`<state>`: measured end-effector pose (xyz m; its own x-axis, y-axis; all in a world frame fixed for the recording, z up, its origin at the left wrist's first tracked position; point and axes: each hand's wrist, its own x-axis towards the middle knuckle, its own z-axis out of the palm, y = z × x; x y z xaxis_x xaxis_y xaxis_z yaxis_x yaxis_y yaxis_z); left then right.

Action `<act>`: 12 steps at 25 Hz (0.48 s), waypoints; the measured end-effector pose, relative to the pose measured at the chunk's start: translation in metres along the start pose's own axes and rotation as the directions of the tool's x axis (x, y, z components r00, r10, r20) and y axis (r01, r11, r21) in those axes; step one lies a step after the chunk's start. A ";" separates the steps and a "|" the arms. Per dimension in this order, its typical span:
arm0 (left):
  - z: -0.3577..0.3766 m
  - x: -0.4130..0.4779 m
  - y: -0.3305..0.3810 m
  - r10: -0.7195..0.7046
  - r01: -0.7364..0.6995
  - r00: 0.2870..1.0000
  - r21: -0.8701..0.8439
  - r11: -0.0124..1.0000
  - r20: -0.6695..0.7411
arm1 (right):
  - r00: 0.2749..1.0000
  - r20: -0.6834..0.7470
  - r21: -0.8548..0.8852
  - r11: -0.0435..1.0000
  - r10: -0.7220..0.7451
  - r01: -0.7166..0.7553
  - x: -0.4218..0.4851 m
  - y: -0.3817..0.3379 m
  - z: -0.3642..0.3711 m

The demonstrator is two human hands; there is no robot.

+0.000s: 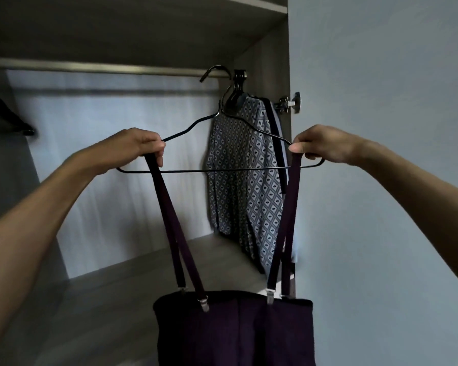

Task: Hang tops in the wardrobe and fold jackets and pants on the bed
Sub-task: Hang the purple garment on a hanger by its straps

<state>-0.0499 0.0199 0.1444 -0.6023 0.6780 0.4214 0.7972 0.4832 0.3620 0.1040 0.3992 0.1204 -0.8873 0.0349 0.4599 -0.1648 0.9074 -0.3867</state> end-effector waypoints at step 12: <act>0.011 0.006 -0.030 0.033 -0.029 0.999 0.238 0.971 -0.013 | 0.951 -0.308 -0.052 0.998 0.025 -0.043 0.013 0.005 0.023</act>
<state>-0.0767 0.0156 0.1267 -0.5759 0.6866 0.4438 0.8014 0.5813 0.1408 0.0814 0.3942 0.1059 -0.7152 0.1853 0.6739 -0.1036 0.9254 -0.3645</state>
